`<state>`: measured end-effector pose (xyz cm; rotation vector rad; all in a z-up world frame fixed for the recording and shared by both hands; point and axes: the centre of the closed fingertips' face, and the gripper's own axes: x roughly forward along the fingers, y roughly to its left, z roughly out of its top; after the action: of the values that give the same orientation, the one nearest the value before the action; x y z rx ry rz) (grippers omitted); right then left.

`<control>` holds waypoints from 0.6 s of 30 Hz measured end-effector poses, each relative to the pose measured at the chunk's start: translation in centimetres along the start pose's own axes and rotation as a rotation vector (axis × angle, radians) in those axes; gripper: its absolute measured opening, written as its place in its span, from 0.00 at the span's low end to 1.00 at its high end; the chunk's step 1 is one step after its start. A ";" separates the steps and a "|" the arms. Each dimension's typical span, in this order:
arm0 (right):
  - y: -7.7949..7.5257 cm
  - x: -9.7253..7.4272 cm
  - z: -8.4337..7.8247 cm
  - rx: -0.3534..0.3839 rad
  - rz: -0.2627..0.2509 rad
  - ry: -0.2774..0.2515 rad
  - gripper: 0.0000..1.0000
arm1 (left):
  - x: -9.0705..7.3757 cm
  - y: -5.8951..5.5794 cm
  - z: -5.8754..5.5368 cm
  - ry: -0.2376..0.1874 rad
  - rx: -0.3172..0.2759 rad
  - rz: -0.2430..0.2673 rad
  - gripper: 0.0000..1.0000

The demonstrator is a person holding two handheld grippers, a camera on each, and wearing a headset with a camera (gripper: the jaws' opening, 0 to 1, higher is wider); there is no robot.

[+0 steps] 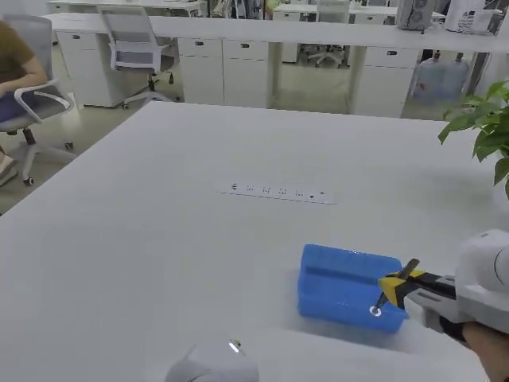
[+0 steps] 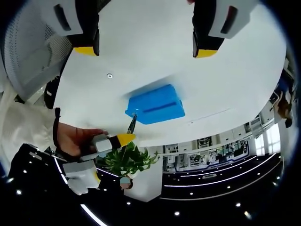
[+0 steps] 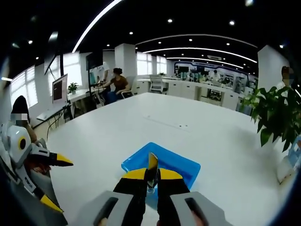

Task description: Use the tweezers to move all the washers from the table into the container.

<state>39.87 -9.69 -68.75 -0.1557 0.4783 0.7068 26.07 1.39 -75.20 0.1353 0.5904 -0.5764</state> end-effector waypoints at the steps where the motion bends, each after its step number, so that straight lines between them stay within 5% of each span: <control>1: -0.2 0.1 0.2 -0.001 -0.003 -0.004 0.04 | 0.0 0.2 0.0 -0.001 -0.001 0.009 0.82; 10: -2.0 2.0 0.3 0.035 -0.023 -0.004 0.04 | -0.1 0.8 -0.1 0.002 -0.004 0.042 0.81; 18: -2.9 3.6 -1.7 0.043 -0.041 0.058 0.04 | 0.0 0.9 -0.1 0.003 -0.007 0.056 0.81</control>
<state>43.49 -10.24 -72.04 -0.1453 0.5437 0.6524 26.49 2.22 -75.33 0.1460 0.5893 -0.5196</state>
